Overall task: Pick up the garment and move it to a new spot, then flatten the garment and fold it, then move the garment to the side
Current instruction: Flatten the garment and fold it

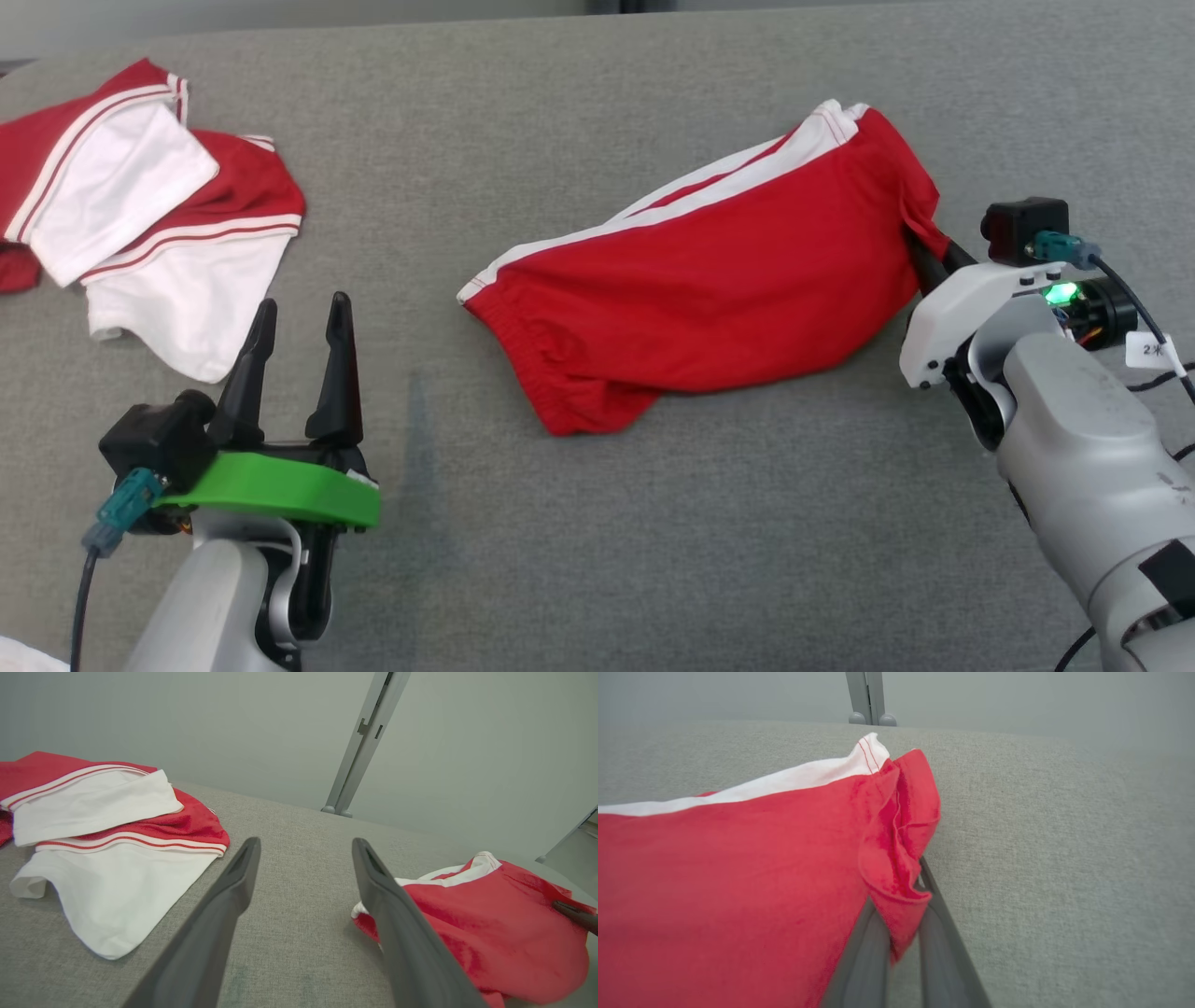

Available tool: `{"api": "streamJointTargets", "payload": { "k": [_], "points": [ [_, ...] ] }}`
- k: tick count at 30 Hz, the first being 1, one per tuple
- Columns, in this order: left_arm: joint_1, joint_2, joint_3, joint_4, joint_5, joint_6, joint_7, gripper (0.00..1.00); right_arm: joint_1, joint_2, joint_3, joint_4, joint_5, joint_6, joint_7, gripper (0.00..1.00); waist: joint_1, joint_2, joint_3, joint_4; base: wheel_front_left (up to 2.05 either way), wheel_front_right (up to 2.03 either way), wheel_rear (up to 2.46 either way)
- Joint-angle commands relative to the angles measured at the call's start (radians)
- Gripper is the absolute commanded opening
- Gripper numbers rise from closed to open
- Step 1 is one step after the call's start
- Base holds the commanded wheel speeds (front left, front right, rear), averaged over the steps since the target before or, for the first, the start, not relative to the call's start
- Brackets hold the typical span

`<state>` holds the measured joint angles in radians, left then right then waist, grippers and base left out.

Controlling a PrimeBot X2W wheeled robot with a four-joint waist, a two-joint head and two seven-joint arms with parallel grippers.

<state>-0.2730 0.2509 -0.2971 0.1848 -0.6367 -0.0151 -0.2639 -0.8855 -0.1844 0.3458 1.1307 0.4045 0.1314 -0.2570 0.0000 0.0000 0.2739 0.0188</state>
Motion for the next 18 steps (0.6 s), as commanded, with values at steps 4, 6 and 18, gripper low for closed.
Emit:
{"api": "streamJointTargets", "payload": {
  "k": [4,6,18],
  "points": [
    [0.032,-0.005,0.018,0.013,0.018,-0.002,-0.001,1.0,0.093,-0.008,-0.081,-0.078,-0.016,-0.001,-0.008,0.0,0.0,0.0,-0.069,-0.099,0.0,0.0,0.0],
    [0.046,-0.012,0.025,0.015,0.024,-0.003,-0.001,1.0,0.153,0.006,-0.126,-0.126,-0.034,-0.001,-0.008,0.0,0.0,0.0,-0.082,-0.121,0.0,0.0,0.0],
    [0.13,-0.065,0.063,0.022,0.048,-0.012,-0.001,1.0,0.456,0.118,-0.388,-0.39,-0.178,-0.001,-0.009,0.0,0.0,0.0,-0.126,-0.179,0.0,0.0,0.0]
  ]
}}
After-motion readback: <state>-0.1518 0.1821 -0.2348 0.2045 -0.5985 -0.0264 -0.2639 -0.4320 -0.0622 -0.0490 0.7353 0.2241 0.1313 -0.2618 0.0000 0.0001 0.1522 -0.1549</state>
